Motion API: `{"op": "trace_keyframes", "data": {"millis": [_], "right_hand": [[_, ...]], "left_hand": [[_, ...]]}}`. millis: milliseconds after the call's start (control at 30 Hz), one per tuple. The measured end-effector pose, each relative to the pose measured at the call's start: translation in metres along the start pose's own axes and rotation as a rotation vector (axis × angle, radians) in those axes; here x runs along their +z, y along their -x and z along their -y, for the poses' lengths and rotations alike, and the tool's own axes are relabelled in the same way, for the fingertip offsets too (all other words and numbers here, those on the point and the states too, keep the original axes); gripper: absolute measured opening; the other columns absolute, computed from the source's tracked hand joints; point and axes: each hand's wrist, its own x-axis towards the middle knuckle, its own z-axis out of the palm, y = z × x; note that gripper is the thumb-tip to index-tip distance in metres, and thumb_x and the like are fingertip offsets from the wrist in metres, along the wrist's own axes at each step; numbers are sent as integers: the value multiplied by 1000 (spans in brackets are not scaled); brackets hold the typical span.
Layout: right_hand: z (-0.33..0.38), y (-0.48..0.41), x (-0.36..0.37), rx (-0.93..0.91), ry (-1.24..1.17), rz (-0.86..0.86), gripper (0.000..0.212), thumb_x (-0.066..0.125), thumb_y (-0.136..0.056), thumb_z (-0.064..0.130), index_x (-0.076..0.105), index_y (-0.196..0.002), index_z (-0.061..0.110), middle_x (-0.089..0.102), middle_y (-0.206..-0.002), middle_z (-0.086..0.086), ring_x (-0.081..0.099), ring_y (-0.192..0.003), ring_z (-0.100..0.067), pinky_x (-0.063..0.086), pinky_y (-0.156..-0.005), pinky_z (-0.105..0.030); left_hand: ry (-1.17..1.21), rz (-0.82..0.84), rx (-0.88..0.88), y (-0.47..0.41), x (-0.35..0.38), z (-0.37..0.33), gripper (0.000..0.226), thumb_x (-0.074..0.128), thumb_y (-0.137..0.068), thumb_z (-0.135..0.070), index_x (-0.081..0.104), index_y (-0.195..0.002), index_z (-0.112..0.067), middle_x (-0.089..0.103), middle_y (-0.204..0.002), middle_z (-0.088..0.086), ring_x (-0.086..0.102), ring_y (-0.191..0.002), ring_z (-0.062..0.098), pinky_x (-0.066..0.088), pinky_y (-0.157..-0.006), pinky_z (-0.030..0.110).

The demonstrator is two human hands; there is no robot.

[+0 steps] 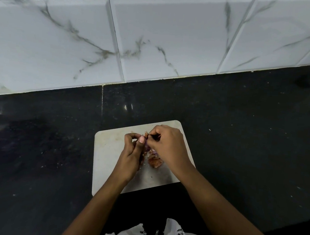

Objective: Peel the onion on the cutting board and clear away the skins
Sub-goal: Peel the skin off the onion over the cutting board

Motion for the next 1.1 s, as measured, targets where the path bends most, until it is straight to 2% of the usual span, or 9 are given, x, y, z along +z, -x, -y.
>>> {"op": "trace_keyframes", "data": {"millis": [133, 300, 400, 600, 700, 867, 933, 1000, 1100], "right_hand": [[-1, 1, 1, -16, 10, 3, 8, 63, -86, 18, 66, -88, 11, 66, -89, -2, 59, -79, -13, 51, -74, -27], [-2, 1, 2, -38, 0, 24, 7, 55, -90, 15, 60, -91, 10, 63, -93, -3, 57, -84, -14, 49, -77, -29], [-4, -2, 4, -8, -25, 59, 10, 53, -92, 16, 60, -95, 10, 62, -96, -3, 56, -86, -12, 46, -76, -24], [-21, -8, 7, 97, -137, 50, 10, 55, -90, 11, 65, -90, 10, 67, -88, -2, 60, -79, -12, 44, -69, -21], [-26, -8, 9, 142, -175, 84, 12, 55, -89, 12, 66, -87, 14, 68, -84, 1, 63, -78, -12, 51, -73, -27], [-22, -4, 8, 360, -541, 168, 23, 51, -94, 31, 68, -87, 17, 69, -81, 0, 67, -71, -19, 57, -76, -45], [-20, -1, 7, 349, -571, 197, 21, 62, -87, 37, 68, -89, 17, 70, -83, 0, 67, -75, -24, 56, -76, -44], [-18, 1, 7, 341, -599, 220, 16, 70, -81, 29, 67, -90, 16, 70, -84, -2, 68, -76, -29, 58, -71, -40], [-16, 0, 6, 375, -724, 210, 4, 66, -85, 12, 66, -88, 11, 66, -80, -3, 64, -70, -16, 56, -60, -26]], "left_hand": [[91, 62, -60, 2, -2, 0, 36, 39, -87, -51, 41, -114, -28, 61, -97, 7, 51, -60, 12, 41, -45, 20], [192, 99, -126, -2, -9, 4, 41, 43, -82, -56, 52, -110, -28, 55, -95, 14, 48, -77, 25, 39, -61, 32], [308, 118, -168, -3, -11, 6, 54, 42, -85, -54, 53, -116, -11, 52, -88, 14, 44, -57, 14, 31, -47, 23], [581, 209, -251, -7, -12, 8, 45, 38, -87, -49, 49, -81, -6, 46, -64, 2, 36, -46, 9, 20, -32, 15], [684, 243, -342, -9, -12, 10, 42, 40, -83, -45, 53, -82, -5, 46, -66, 4, 37, -45, 9, 19, -31, 13], [675, 204, -375, -10, -8, 10, 45, 40, -87, -52, 59, -85, -12, 48, -63, 2, 34, -46, 10, 18, -34, 14], [614, 195, -354, -10, -7, 9, 41, 43, -83, -53, 59, -90, -15, 54, -62, 0, 33, -48, 9, 18, -35, 15], [571, 184, -331, -11, -6, 10, 40, 44, -84, -51, 58, -95, -15, 57, -63, -1, 33, -48, 8, 20, -35, 14], [566, 143, -330, -13, -6, 13, 48, 44, -84, -55, 55, -99, -11, 51, -67, 3, 34, -47, 9, 22, -35, 14]]}}
